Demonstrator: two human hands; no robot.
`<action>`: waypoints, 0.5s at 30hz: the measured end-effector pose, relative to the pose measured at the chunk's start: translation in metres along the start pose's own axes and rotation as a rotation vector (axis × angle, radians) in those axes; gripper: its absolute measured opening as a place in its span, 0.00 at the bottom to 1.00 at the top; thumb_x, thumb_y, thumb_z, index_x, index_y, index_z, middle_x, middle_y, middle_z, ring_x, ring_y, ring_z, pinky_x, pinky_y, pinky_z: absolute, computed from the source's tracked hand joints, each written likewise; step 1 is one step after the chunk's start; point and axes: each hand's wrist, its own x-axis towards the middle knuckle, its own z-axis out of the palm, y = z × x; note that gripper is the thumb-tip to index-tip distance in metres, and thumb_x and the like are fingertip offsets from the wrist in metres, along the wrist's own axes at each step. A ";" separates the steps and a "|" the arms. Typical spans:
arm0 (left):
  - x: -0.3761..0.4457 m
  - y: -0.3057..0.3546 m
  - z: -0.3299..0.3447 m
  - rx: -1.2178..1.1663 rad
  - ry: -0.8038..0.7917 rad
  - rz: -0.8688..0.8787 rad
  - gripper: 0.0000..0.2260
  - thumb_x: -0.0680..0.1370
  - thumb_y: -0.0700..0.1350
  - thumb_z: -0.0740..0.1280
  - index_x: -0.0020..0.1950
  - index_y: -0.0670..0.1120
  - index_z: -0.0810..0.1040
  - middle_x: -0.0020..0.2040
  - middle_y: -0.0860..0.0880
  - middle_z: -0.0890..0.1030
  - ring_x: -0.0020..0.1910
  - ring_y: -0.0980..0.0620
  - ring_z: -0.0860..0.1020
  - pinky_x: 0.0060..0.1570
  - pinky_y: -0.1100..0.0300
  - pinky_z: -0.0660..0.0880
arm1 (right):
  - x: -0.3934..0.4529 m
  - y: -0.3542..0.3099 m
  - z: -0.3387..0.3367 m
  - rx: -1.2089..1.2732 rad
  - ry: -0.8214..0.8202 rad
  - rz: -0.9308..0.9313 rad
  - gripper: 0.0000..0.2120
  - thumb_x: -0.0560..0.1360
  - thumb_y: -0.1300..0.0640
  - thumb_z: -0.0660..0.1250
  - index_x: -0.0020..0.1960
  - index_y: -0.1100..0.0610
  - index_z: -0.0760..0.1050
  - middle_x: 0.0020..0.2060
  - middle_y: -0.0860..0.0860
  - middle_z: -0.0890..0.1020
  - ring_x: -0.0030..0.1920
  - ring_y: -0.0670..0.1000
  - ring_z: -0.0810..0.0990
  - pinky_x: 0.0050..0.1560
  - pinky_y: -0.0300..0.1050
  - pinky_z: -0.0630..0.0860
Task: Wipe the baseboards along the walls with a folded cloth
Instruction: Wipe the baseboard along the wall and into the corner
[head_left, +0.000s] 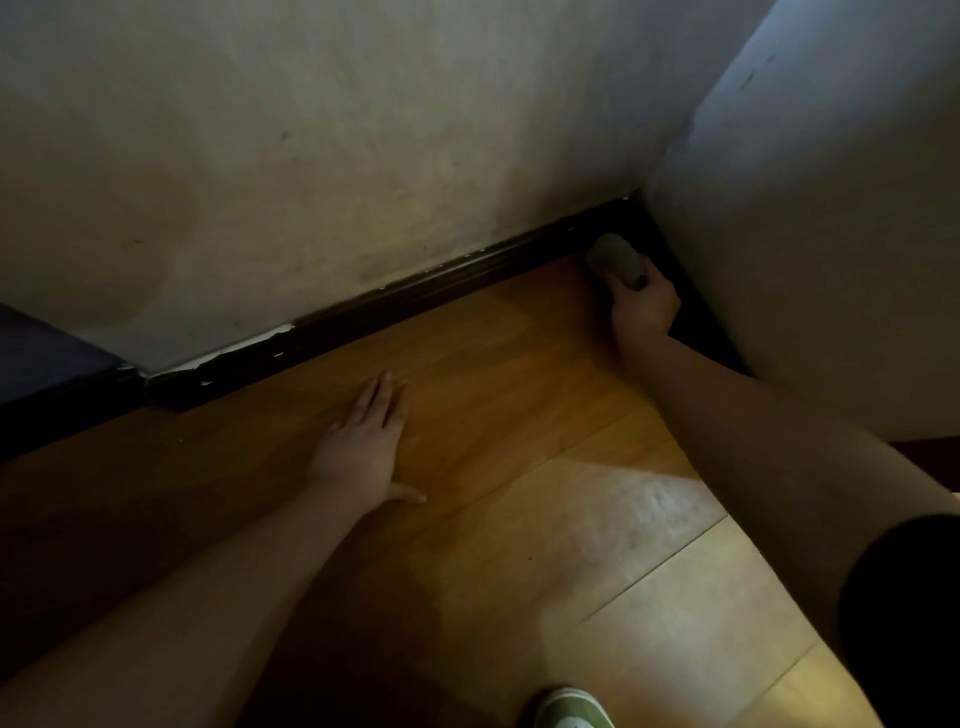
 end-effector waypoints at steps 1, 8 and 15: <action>0.000 0.001 -0.002 -0.002 -0.009 -0.002 0.60 0.65 0.72 0.70 0.79 0.50 0.34 0.78 0.47 0.30 0.79 0.47 0.36 0.75 0.45 0.56 | 0.001 -0.002 0.005 -0.003 0.009 0.023 0.24 0.79 0.53 0.67 0.74 0.53 0.70 0.66 0.55 0.77 0.66 0.56 0.75 0.68 0.51 0.71; -0.001 0.001 0.000 0.010 0.002 0.001 0.60 0.65 0.72 0.70 0.80 0.49 0.34 0.79 0.47 0.31 0.79 0.47 0.36 0.75 0.46 0.55 | 0.011 -0.011 0.030 0.014 0.149 0.111 0.23 0.77 0.56 0.68 0.72 0.50 0.72 0.65 0.55 0.78 0.66 0.57 0.75 0.67 0.48 0.71; -0.001 0.000 0.000 -0.050 0.015 0.011 0.59 0.66 0.69 0.72 0.80 0.50 0.35 0.79 0.47 0.31 0.79 0.47 0.36 0.75 0.45 0.56 | -0.009 -0.010 0.050 -0.094 0.051 0.034 0.25 0.78 0.51 0.68 0.74 0.52 0.69 0.66 0.55 0.77 0.66 0.56 0.75 0.64 0.43 0.69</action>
